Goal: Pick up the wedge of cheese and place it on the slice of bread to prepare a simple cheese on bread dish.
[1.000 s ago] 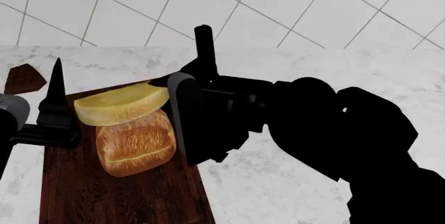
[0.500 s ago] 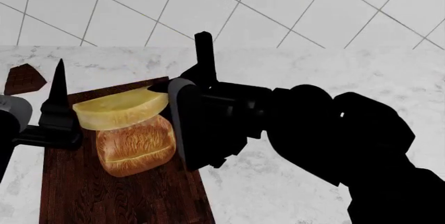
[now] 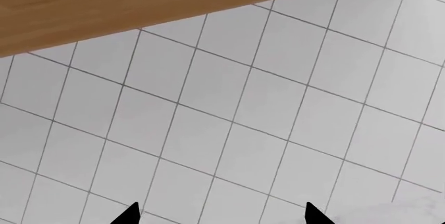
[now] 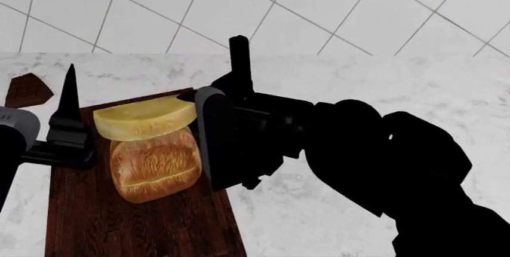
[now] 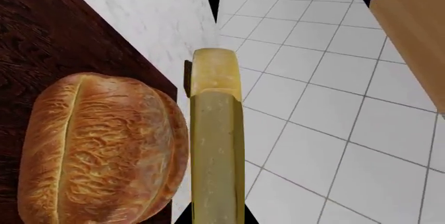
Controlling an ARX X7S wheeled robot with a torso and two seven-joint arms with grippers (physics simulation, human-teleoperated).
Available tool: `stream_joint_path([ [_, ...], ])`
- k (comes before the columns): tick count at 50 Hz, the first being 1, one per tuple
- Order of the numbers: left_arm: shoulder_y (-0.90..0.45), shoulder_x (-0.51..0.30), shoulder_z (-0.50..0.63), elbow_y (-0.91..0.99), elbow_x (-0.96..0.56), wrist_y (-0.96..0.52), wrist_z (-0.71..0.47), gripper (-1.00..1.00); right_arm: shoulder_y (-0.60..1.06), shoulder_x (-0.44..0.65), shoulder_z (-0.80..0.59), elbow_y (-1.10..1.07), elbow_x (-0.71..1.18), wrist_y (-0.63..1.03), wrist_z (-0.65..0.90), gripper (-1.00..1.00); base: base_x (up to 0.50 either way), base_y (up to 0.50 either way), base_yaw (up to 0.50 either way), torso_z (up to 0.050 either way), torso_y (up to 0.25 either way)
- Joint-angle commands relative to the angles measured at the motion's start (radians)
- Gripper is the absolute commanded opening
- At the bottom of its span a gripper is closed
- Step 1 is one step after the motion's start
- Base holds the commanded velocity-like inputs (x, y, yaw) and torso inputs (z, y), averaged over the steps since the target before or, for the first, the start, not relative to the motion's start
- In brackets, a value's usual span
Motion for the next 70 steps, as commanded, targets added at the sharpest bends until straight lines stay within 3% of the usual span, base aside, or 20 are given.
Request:
stream_joint_path([
  [1,0.015,0.069,-0.036,0.008,0.111,-0.023,0.097,1.0,0.032,0.002,0.0,0.021,-0.025,0.041,0.048,-1.0,0.0,0.0,0.0,0.0,0.0],
  [7,0.013,0.065,-0.031,0.008,0.105,-0.029,0.094,1.0,0.049,-0.004,-0.075,0.021,-0.004,0.113,0.125,-1.0,0.0,0.0,0.0,0.0,0.0],
  [26,0.012,0.055,-0.026,0.004,0.085,-0.03,0.08,1.0,0.069,-0.052,-0.302,0.022,0.134,0.173,0.135,-1.0,0.0,0.0,0.0,0.0,0.0],
  [35,0.011,0.051,-0.024,0.01,0.077,-0.036,0.075,1.0,0.079,-0.059,-0.317,0.022,0.169,0.246,0.142,-1.0,0.0,0.0,0.0,0.0,0.0],
  [43,0.015,0.046,-0.023,0.004,0.071,-0.025,0.067,1.0,0.068,-0.064,-0.315,0.022,0.185,0.18,0.109,-1.0,0.0,0.0,0.0,0.0,0.0],
  [64,0.012,0.036,-0.016,0.003,0.057,-0.029,0.054,1.0,0.059,-0.06,-0.305,0.022,0.185,0.217,0.092,-1.0,0.0,0.0,0.0,0.0,0.0],
  [65,0.013,0.035,-0.016,0.002,0.056,-0.028,0.053,1.0,0.057,-0.06,-0.304,0.022,0.187,0.213,0.085,1.0,0.0,0.0,0.0,0.0,0.0],
  [70,0.014,0.033,-0.017,-0.001,0.052,-0.022,0.05,1.0,0.056,-0.06,-0.296,0.022,0.183,0.208,0.088,1.0,0.0,0.0,0.0,0.0,0.0],
])
